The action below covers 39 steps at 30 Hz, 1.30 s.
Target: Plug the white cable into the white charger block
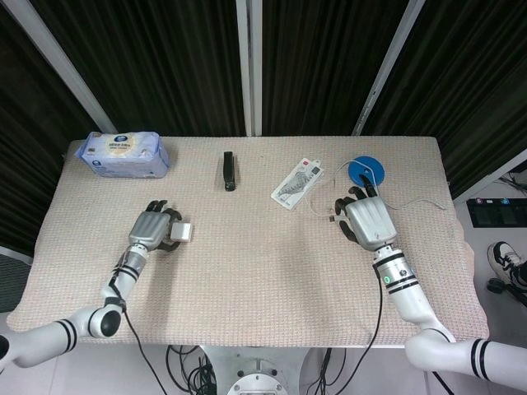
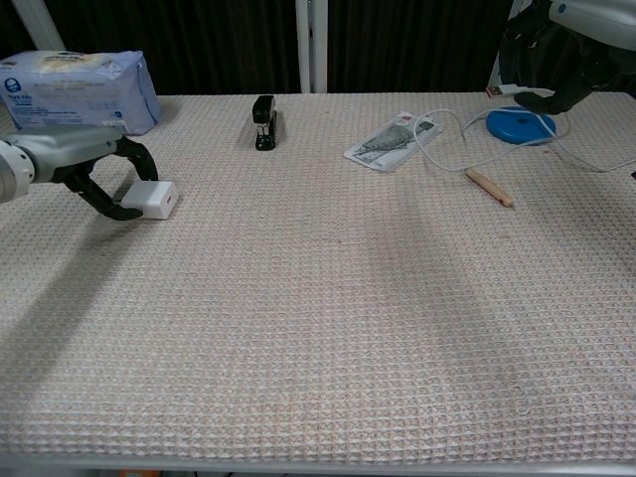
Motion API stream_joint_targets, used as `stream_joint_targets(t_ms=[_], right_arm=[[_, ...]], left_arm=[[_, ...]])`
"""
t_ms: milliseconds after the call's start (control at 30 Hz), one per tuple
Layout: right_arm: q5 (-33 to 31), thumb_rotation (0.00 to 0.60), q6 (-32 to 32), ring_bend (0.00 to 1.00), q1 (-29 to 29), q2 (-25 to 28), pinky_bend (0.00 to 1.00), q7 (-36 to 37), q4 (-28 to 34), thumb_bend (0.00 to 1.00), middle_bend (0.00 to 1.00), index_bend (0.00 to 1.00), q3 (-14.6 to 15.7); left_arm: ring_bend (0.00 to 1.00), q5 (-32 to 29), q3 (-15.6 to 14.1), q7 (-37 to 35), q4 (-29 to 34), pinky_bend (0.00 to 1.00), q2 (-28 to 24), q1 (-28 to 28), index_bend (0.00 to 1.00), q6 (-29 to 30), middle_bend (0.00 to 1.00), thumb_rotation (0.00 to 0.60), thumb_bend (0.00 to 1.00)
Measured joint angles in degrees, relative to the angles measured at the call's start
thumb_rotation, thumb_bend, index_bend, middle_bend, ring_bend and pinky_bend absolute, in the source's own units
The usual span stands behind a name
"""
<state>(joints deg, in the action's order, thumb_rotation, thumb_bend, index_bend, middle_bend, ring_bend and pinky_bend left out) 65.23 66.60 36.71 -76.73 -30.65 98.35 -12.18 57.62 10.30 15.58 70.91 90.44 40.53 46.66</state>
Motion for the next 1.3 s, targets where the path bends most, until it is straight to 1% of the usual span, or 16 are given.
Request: stream_joint_targets(t_ms=[100,333,533,767,867,1000,1100,1300], right_arm=[[-0.1,0.6,0.1,0.25,0.0,-0.1,0.08,-0.1,-0.1,0.33,0.54,0.6,0.1],[-0.1,0.6,0.5,0.25,-0.1,0.0,0.07,0.0,0.0,0.33,0.54,0.6,0.2],[-0.3,0.6,0.6,0.25,-0.2,0.0,0.07,-0.1,0.1,0.33,0.54,0.6,0.4],[-0.4,0.6,0.8,0.25,-0.2,0.1,0.07,-0.2,0.4,0.33,0.54,0.6,0.5],[-1.0,0.6,0.3,0.25,-0.2,0.1,0.07,0.0,0.6,0.33,0.54,0.6,0.5],[-2.9,0.6,-1.7,0.25,0.2,0.0,0.07,0.9,0.9,0.33,0.54,0.6,0.4],[-5.0,0.6,-4.2,0.25,1.5,-0.6,0.07,1.3,1.1,0.33,0.54,0.6,-0.1],[-10.1,0.6,-6.4,0.25,5.5,-4.8,0.07,0.0,1.0,0.33,0.54,0.61,-2.3]], left_arm=[[0.06,0.8,-0.2,-0.6,0.0,0.07,0.1,0.1,0.31,0.3,0.27,0.494,0.26],[0.06,0.2,-0.1,-1.2,-1.4,0.07,0.8,0.6,0.33,-0.2,0.29,0.495,0.27],[0.08,0.4,-0.4,-2.1,-2.7,0.08,1.4,0.4,0.35,0.0,0.32,0.493,0.28],[0.2,1.9,-0.1,-4.8,-4.1,0.14,2.0,0.1,0.45,1.0,0.45,0.493,0.36],[0.24,3.0,0.1,-5.3,-3.9,0.16,1.9,-0.1,0.48,2.1,0.48,0.486,0.37],[0.26,4.2,0.4,-4.9,-1.3,0.16,0.8,-0.2,0.49,4.4,0.5,0.454,0.38],[0.26,4.5,1.0,-3.8,2.0,0.17,-0.4,-0.1,0.49,5.5,0.5,0.436,0.38],[0.27,3.3,2.3,0.9,9.5,0.23,-2.1,0.3,0.49,8.1,0.5,0.435,0.38]])
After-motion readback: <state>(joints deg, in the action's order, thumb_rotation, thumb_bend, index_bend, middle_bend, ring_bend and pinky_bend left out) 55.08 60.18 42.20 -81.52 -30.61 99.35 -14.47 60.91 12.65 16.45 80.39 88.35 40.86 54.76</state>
